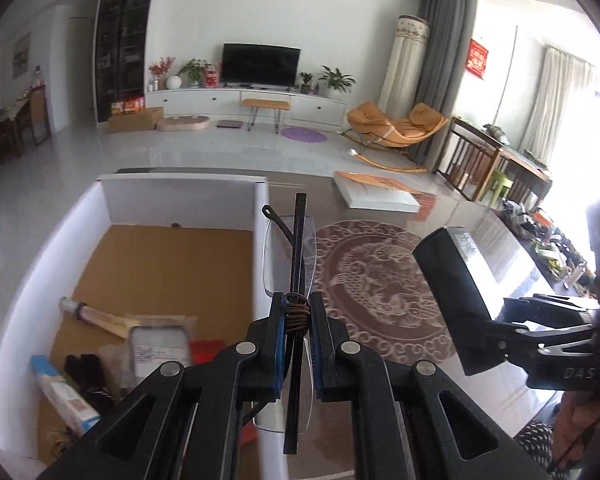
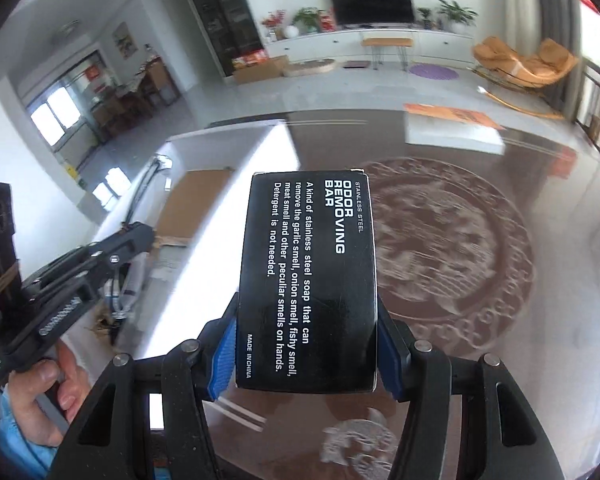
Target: Organize objects
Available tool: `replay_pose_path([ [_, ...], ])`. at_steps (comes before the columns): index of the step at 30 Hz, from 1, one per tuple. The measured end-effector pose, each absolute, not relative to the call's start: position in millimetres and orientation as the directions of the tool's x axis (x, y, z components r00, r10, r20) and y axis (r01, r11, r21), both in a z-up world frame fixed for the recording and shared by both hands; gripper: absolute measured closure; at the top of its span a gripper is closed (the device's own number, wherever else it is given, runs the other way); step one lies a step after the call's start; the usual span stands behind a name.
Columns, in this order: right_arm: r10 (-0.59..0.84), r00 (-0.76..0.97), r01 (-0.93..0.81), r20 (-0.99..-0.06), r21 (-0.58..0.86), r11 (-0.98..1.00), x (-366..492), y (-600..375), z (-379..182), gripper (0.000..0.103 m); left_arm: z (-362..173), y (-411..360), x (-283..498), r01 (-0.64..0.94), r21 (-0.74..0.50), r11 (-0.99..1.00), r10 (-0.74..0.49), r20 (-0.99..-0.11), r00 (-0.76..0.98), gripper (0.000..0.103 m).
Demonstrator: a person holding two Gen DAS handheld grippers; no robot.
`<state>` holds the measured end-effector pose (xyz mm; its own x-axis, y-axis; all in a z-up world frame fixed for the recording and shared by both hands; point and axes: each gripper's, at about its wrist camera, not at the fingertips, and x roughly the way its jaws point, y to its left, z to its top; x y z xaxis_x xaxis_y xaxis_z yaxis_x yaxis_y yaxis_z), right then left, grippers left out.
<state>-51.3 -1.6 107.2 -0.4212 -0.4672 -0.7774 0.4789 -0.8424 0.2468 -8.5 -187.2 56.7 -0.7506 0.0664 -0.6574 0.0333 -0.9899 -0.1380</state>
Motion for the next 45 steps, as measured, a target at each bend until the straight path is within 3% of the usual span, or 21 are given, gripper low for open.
replay_pose_path([
  [4, -0.567, -0.306, 0.623, -0.765, 0.289, -0.727, -36.5, -101.9, 114.5, 0.044, 31.3, -253.8, -1.6, 0.197, -0.081, -0.977, -0.079, -0.722, -0.687, 0.092],
  [9, -0.531, -0.160, 0.716, -0.832, 0.272, -0.643, -17.8, -187.0, 80.7, 0.043, -8.5, -298.0, 10.2, 0.301, -0.039, -0.953, -0.148, -0.806, -0.573, 0.089],
  [10, -0.516, -0.130, 0.722, -0.847, 0.275, -0.635, -15.2, -196.5, 70.4, 0.043, -14.1, -302.7, 14.7, 0.311, -0.033, -0.950, -0.154, -0.816, -0.557, 0.084],
  [12, -0.485, -0.095, 0.723, -0.870, 0.275, -0.634, -13.5, -204.8, 53.3, 0.042, -20.2, -308.1, 19.9, 0.333, -0.019, -0.943, -0.173, -0.825, -0.537, 0.056],
  [13, -0.476, -0.088, 0.722, -0.875, 0.273, -0.635, -13.3, -207.1, 49.4, 0.041, -20.5, -308.0, 22.9, 0.343, -0.009, -0.939, -0.189, -0.820, -0.540, 0.032],
  [14, -0.475, -0.088, 0.722, -0.876, 0.272, -0.636, -13.3, -207.7, 48.8, 0.041, -18.3, -307.7, 27.4, 0.357, 0.011, -0.934, -0.220, -0.805, -0.551, 0.023],
  [17, -0.479, -0.126, 0.721, -0.869, 0.251, -0.646, -15.8, -202.1, 60.4, 0.031, -5.8, -305.1, 36.0, 0.379, 0.055, -0.924, -0.282, -0.768, -0.575, 0.013],
  [25, -0.440, -0.254, 0.716, -0.861, 0.139, -0.684, -23.4, -188.2, 106.8, 0.011, 30.7, -300.7, 49.9, 0.564, 0.101, -0.820, -0.442, -0.737, -0.511, 0.000],
  [45, -0.377, -0.273, 0.732, -0.885, 0.063, -0.678, -14.5, -193.3, 92.5, 0.010, 31.9, -306.9, 60.8, 0.620, 0.099, -0.778, -0.452, -0.774, -0.443, 0.000],
])
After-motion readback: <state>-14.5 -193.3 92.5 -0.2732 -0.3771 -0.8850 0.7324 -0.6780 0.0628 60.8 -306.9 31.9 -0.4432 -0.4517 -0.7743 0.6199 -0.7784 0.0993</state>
